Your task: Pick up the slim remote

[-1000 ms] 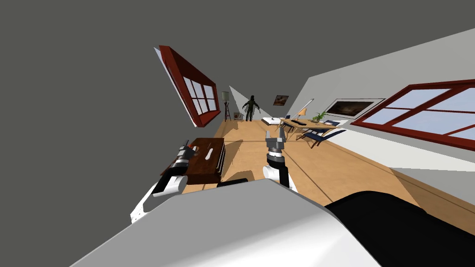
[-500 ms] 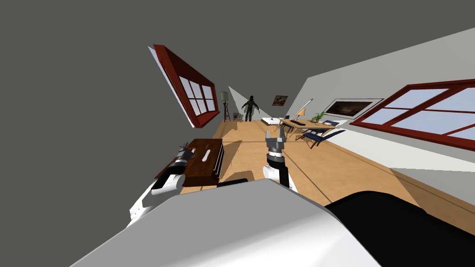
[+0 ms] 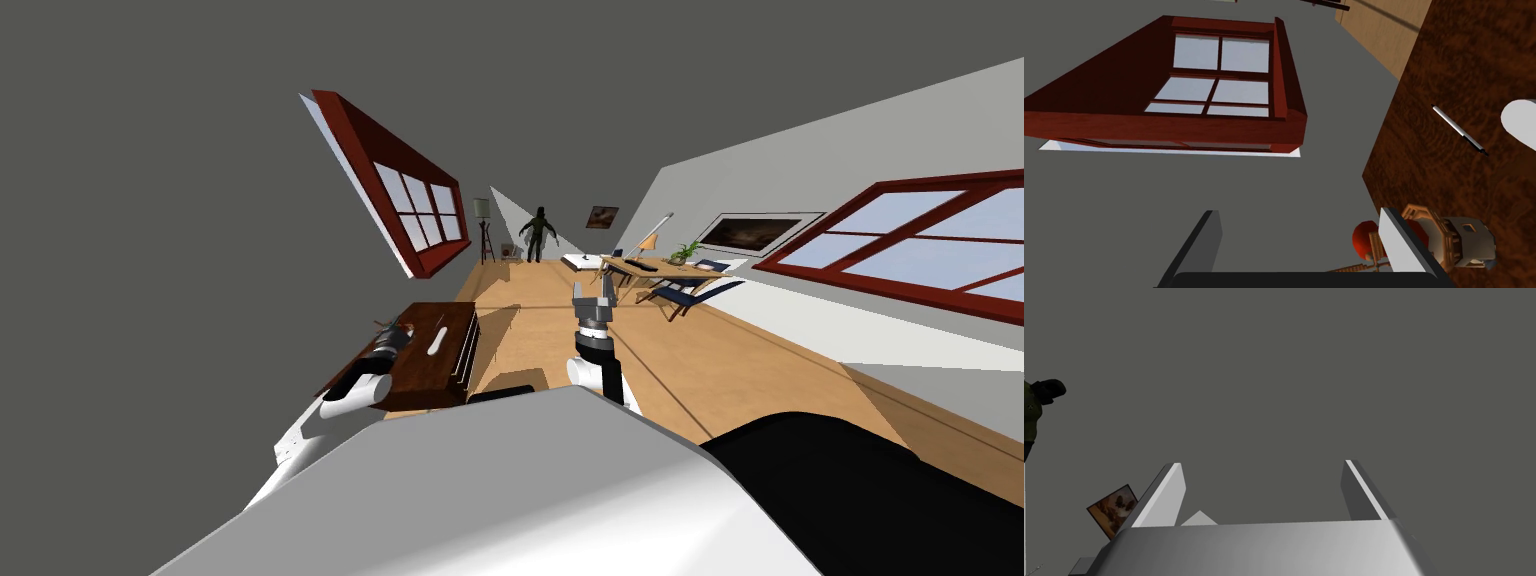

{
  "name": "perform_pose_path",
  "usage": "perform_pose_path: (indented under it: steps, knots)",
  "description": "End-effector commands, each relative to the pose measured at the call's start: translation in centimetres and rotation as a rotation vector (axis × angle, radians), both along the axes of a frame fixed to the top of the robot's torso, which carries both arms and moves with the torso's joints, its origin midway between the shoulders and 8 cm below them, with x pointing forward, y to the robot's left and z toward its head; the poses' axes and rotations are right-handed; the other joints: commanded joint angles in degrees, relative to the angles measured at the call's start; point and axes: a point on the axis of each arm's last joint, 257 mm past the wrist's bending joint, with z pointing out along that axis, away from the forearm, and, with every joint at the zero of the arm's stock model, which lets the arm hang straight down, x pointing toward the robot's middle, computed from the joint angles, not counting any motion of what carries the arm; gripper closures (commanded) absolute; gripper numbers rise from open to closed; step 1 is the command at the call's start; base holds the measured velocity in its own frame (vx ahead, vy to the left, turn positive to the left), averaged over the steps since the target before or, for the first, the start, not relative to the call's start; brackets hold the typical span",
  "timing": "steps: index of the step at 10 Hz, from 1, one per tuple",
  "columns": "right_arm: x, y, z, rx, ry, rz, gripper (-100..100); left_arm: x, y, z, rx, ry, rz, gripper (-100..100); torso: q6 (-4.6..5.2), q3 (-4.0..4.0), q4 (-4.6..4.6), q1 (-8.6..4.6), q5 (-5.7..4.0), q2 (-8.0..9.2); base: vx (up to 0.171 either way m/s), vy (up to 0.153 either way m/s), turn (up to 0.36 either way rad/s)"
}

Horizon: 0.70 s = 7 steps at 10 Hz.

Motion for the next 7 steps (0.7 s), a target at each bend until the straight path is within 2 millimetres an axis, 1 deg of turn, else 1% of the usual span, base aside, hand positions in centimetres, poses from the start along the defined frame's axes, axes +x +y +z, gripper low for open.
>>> perform_pose_path:
  steps: [1, 2, 3, 4, 5, 6, 7]
  knots:
    - [0.0, 0.0, 0.0, 0.0, 0.0, 0.0, 0, -0.9, 1.8, -2.3, -0.018, 0.06, 0.031, -100, 0.0, 0.0, 0.0, 0.0, 0.0, 0.0, 0.081, -0.045, -0.015]
    - [0.0, 0.0, 0.0, 0.0, 0.0, 0.0, 0, -0.8, 3.5, -3.0, -0.044, 0.094, 0.061, -100, -0.03, 0.02, 0.0, 0.06, 0.02, 0.07, 0.1, -0.065, -0.021]
    - [0.0, 0.0, 0.0, 0.0, 0.0, 0.0, 0, -1.5, 4.2, -4.6, -0.05, 0.129, 0.079, -100, -0.01, 0.0, 0.0, 0.02, 0.01, 0.0, 0.108, -0.051, -0.005]
    - [0.0, 0.0, 0.0, 0.0, 0.0, 0.0, 0, -1.8, 6.2, -5.5, -0.079, 0.158, 0.117, -100, -0.02, -0.02, -0.02, 0.05, 0.01, -0.02, 0.123, -0.05, -0.019]
    - [0.0, 0.0, 0.0, 0.0, 0.0, 0.0, 0, -2.4, 6.6, -6.9, -0.087, 0.196, 0.13, -100, -0.01, -0.05, -0.02, 0.04, 0.01, -0.08, 0.099, -0.047, -0.014]
    - [0.0, 0.0, 0.0, 0.0, 0.0, 0.0, 0, -2.6, 8.1, -7.3, -0.12, 0.22, 0.162, -100, -0.02, -0.02, -0.02, 0.06, 0.01, -0.01, 0.104, -0.041, -0.017]
    - [0.0, 0.0, 0.0, 0.0, 0.0, 0.0, 0, -3.6, 8.9, -9.1, -0.129, 0.261, 0.184, -100, 0.0, -0.02, -0.01, 0.09, 0.02, -0.03, 0.115, -0.031, -0.013]
